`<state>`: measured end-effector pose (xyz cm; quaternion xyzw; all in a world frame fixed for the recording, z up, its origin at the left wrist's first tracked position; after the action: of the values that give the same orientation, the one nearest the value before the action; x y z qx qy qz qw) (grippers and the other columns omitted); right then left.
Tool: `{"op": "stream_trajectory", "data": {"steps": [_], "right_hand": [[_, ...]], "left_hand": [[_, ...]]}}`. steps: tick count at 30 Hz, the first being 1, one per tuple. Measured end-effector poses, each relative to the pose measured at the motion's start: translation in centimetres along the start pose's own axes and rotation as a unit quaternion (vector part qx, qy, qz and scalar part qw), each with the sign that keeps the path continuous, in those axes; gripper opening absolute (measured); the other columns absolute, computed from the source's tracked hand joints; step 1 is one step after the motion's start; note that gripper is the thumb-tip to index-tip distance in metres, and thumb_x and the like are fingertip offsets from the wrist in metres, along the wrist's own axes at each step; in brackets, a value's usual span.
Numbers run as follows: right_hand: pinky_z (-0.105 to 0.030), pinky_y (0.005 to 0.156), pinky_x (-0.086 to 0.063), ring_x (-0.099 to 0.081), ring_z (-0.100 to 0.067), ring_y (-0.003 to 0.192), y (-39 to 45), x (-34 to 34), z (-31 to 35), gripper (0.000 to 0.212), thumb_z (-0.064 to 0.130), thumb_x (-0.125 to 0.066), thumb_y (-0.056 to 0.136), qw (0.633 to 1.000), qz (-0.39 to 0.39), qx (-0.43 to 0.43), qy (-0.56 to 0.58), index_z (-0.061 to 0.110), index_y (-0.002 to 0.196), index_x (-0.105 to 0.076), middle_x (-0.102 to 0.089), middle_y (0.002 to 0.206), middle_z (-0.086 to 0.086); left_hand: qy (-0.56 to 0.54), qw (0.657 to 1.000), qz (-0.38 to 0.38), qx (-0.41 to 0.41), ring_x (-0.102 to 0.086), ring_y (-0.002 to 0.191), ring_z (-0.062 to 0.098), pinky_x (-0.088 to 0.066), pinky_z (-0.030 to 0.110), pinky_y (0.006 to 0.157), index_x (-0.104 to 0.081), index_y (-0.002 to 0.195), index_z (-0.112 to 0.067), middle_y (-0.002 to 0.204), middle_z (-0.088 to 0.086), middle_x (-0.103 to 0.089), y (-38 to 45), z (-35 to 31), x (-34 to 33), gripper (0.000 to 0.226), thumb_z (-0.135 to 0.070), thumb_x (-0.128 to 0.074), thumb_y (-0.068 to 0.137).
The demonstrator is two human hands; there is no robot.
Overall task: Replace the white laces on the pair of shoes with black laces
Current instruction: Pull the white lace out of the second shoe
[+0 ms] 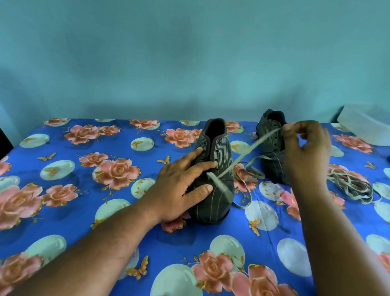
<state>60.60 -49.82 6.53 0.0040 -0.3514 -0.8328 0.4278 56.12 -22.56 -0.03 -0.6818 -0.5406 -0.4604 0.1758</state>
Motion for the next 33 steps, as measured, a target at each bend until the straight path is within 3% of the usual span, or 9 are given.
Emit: {"op": "stream_trajectory", "data": {"steps": [4, 7, 9, 15, 20, 24, 27, 30, 33], "right_hand": [[-0.038, 0.104, -0.034, -0.044, -0.02, 0.123, -1.8, -2.6, 1.8, 0.041, 0.06, -0.067, 0.086, 0.973, 0.177, 0.143, -0.045, 0.03, 0.114, -0.064, -0.053, 0.12, 0.009], [-0.041, 0.104, -0.024, -0.036, -0.015, 0.131, -4.1, -4.6, 2.3, 0.055, 0.083, -0.057, 0.071, 0.906, 0.334, 0.232, -0.115, 0.043, 0.107, -0.066, -0.054, 0.122, 0.017], [-0.044, 0.106, -0.024, -0.035, -0.012, 0.131, -4.8, -5.2, 2.2, 0.051, 0.083, -0.055, 0.069, 0.888, 0.373, 0.239, -0.122, 0.044, 0.1, -0.067, -0.055, 0.119, 0.02], [-0.054, 0.101, -0.041, -0.052, -0.014, 0.113, -3.8, -4.9, 1.9, 0.026, 0.065, -0.066, 0.082, 0.919, 0.33, 0.214, -0.044, 0.038, 0.083, -0.065, -0.061, 0.097, 0.022], [-0.04, 0.08, -0.051, -0.061, -0.018, 0.089, -1.3, -2.7, 0.2, 0.019, 0.04, -0.072, 0.092, 0.987, 0.145, 0.033, 0.055, 0.025, 0.084, -0.065, -0.065, 0.091, 0.005], [-0.022, 0.073, -0.042, -0.057, -0.024, 0.094, -1.0, -1.7, 0.2, 0.019, 0.036, -0.067, 0.096, 0.998, 0.062, 0.009, 0.017, 0.023, 0.085, -0.058, -0.061, 0.095, -0.001], [-0.04, 0.093, -0.046, -0.053, -0.023, 0.109, -1.7, -2.4, 1.2, 0.018, 0.044, -0.065, 0.095, 0.99, 0.122, 0.067, -0.007, 0.027, 0.1, -0.062, -0.058, 0.108, 0.005], [-0.044, 0.105, -0.035, -0.044, -0.02, 0.127, -3.3, -3.7, 2.2, 0.052, 0.074, -0.058, 0.083, 0.949, 0.252, 0.169, -0.079, 0.035, 0.117, -0.061, -0.054, 0.126, 0.01], [-0.048, 0.104, -0.035, -0.043, -0.016, 0.123, -4.7, -5.1, 2.2, 0.049, 0.081, -0.055, 0.076, 0.897, 0.354, 0.234, -0.122, 0.041, 0.102, -0.064, -0.05, 0.114, 0.02]], "left_hand": [[-0.017, 1.0, -0.011, 0.002, -0.015, 0.153, 0.007, -0.014, 0.047, 0.124, -0.039, 0.147, -0.054, 0.168, -0.014, -0.014, 0.0, 0.0, 0.0, 0.062, -0.071, -0.035, 0.088], [-0.012, 1.0, -0.011, -0.002, -0.014, 0.153, 0.007, -0.015, 0.046, 0.123, -0.038, 0.148, -0.052, 0.168, -0.014, -0.014, 0.0, 0.0, 0.0, 0.061, -0.07, -0.034, 0.089], [-0.011, 1.0, -0.014, -0.003, -0.015, 0.153, 0.008, -0.016, 0.047, 0.123, -0.039, 0.148, -0.051, 0.168, -0.013, -0.014, 0.0, 0.0, 0.1, 0.062, -0.07, -0.035, 0.089], [-0.013, 1.0, -0.012, -0.004, -0.015, 0.154, 0.009, -0.016, 0.05, 0.123, -0.038, 0.148, -0.052, 0.168, -0.012, -0.015, 0.0, 0.0, 0.0, 0.062, -0.072, -0.034, 0.09], [-0.013, 1.0, -0.002, 0.004, -0.013, 0.154, 0.007, -0.014, 0.05, 0.123, -0.036, 0.149, -0.054, 0.168, -0.014, -0.013, 0.0, 0.0, 0.1, 0.065, -0.074, -0.032, 0.087], [-0.01, 1.0, -0.001, 0.003, -0.013, 0.154, 0.007, -0.014, 0.053, 0.123, -0.035, 0.149, -0.053, 0.168, -0.013, -0.012, 0.0, -0.1, 0.1, 0.065, -0.074, -0.032, 0.088], [-0.011, 1.0, 0.001, 0.007, -0.013, 0.153, 0.007, -0.014, 0.053, 0.123, -0.036, 0.149, -0.053, 0.168, -0.014, -0.012, 0.0, -0.1, 0.1, 0.066, -0.075, -0.031, 0.087], [-0.012, 1.0, 0.005, 0.009, -0.013, 0.153, 0.006, -0.013, 0.052, 0.123, -0.036, 0.149, -0.053, 0.168, -0.015, -0.011, 0.0, -0.1, 0.2, 0.066, -0.075, -0.03, 0.087], [-0.009, 1.0, 0.007, 0.009, -0.011, 0.154, 0.005, -0.013, 0.054, 0.123, -0.034, 0.149, -0.054, 0.168, -0.016, -0.009, 0.0, -0.1, 0.1, 0.066, -0.075, -0.03, 0.087]]}}
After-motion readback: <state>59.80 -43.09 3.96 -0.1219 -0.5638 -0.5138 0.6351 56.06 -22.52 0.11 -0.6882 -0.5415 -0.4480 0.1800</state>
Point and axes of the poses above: each hand's wrist, its own y-axis towards the middle knuckle, its own x-axis out of the back of the hand, z = x × y, the point moved 4 cm from there along y, towards the middle knuckle
